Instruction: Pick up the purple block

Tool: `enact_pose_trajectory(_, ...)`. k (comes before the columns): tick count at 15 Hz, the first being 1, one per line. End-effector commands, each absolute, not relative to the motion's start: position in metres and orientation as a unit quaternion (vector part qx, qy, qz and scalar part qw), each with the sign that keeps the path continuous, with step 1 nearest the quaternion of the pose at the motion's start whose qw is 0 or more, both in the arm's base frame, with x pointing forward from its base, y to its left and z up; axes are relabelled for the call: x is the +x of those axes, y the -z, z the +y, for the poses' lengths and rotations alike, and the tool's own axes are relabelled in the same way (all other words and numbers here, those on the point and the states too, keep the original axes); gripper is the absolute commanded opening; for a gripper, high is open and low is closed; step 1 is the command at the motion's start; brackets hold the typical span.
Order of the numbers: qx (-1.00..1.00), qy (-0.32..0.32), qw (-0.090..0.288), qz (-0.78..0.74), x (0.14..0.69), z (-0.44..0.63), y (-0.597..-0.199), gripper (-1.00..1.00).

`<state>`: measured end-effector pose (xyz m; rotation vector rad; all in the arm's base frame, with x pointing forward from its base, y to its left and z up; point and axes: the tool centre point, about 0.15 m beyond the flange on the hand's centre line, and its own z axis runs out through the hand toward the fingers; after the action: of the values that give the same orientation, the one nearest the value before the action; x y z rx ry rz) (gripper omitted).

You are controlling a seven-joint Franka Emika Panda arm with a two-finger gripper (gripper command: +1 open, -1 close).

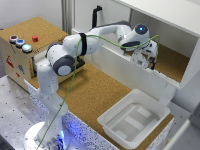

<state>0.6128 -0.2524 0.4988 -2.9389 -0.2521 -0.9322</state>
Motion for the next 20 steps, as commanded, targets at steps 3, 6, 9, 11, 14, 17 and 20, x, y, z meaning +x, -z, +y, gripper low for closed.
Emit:
enact_pose_trajectory(3, -0.943, 0.319, 0.063, -0.075, 0.675, -0.283, -0.485, 1.00)
enact_pose_trajectory(6, -0.946, 0.304, 0.078, -0.082, 0.695, -0.290, -0.481, 1.00)
enact_pose_trajectory(9, -0.948, 0.297, 0.081, -0.080, 0.706, -0.290, -0.479, -1.00)
enact_pose_trajectory(11, -0.951, 0.288, 0.079, -0.080, 0.712, -0.291, -0.475, -1.00)
enact_pose_trajectory(14, -0.954, 0.278, 0.080, -0.079, 0.718, -0.295, -0.471, -1.00)
enact_pose_trajectory(17, -0.953, 0.281, 0.076, -0.078, 0.712, -0.293, -0.477, -1.00)
enact_pose_trajectory(20, -0.953, 0.289, 0.043, -0.076, 0.691, -0.289, -0.496, -1.00)
